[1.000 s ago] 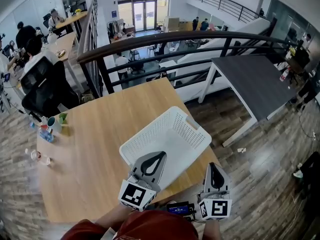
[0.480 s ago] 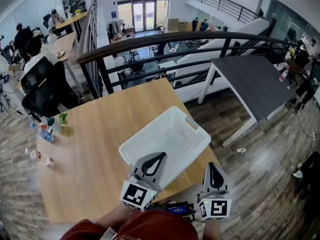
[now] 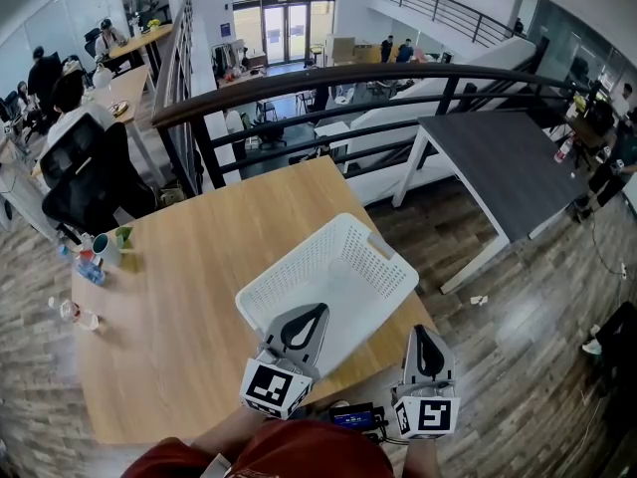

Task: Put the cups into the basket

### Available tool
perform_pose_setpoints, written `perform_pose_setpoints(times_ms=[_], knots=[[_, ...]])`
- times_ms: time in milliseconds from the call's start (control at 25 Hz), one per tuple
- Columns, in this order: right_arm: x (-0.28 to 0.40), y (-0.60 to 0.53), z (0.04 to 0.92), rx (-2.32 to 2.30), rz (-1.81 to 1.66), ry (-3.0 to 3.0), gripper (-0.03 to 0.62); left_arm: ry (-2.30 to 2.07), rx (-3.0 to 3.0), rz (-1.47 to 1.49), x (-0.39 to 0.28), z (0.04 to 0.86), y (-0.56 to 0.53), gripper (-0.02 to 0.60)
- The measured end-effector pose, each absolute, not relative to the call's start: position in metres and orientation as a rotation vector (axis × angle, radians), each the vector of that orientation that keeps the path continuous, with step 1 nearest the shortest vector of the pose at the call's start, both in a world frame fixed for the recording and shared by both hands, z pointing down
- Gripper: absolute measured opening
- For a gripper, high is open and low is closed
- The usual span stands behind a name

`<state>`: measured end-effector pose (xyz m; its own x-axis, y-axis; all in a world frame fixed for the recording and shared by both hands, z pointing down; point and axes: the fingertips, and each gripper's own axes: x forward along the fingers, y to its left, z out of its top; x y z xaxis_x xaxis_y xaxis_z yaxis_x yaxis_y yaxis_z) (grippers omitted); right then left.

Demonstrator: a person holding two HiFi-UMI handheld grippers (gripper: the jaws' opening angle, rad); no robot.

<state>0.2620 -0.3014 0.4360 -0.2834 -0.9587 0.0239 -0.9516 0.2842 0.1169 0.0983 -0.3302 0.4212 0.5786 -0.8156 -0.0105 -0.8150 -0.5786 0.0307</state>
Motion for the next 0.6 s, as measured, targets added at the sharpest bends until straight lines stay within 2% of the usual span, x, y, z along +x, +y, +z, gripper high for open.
perform_pose_setpoints(times_ms=[600], knots=[[0.2631,-0.3027,0.4377,1.820,-0.122,-2.437,0.014,-1.454,2.747,-0.045,0.0922,0.4234,-0.3345,0.008]])
